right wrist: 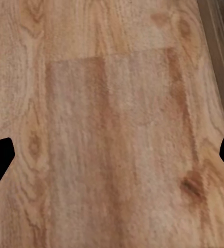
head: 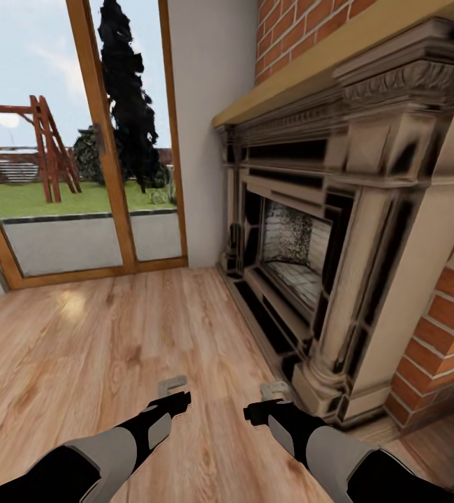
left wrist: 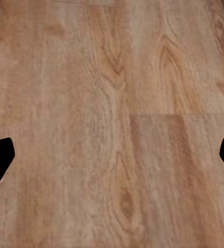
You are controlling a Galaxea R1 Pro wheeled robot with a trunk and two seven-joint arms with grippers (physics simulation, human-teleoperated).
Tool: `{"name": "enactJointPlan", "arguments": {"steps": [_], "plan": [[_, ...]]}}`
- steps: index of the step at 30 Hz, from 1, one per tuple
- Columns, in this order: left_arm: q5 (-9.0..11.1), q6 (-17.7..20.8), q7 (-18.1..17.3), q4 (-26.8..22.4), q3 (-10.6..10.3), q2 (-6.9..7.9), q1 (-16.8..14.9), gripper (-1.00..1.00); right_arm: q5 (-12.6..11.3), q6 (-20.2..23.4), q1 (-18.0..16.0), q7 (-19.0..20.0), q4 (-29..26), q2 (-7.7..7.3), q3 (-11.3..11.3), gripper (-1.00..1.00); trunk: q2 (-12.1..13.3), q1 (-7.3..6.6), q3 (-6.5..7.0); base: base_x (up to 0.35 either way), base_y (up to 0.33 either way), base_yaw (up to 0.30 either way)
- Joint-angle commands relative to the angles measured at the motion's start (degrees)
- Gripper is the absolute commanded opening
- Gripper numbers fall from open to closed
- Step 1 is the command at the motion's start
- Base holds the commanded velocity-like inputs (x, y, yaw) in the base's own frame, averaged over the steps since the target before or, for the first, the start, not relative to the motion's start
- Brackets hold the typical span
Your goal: Place each of the two pumpkins and all three candles from the living room inside a cabinet in the living room (use any cabinet), then make sure every cabinet is closed, and position the cauldron so it is next to a table in the living room.
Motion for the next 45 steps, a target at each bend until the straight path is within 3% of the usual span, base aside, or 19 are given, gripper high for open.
{"name": "enactJointPlan", "arguments": {"steps": [1,9,45], "plan": [[0.35,-0.17,0.15,0.06,-0.48,-0.03,-0.03,1.00,-0.46,0.29,-0.03,-0.30,-0.09,0.00,0.47,1.00,-0.02,0.02,-0.06,0.323,0.175,0.000],[0.35,-0.17,0.15,0.06,-0.48,-0.03,-0.02,1.00,-0.49,0.28,-0.03,-0.31,-0.09,0.00,0.67,1.00,-0.02,0.02,0.01,0.317,0.185,0.117],[0.35,-0.13,0.15,0.06,-0.48,0.04,-0.03,1.00,-0.52,0.28,-0.03,-0.35,-0.09,0.00,0.68,1.00,-0.02,0.02,0.02,0.313,0.177,0.273]]}}
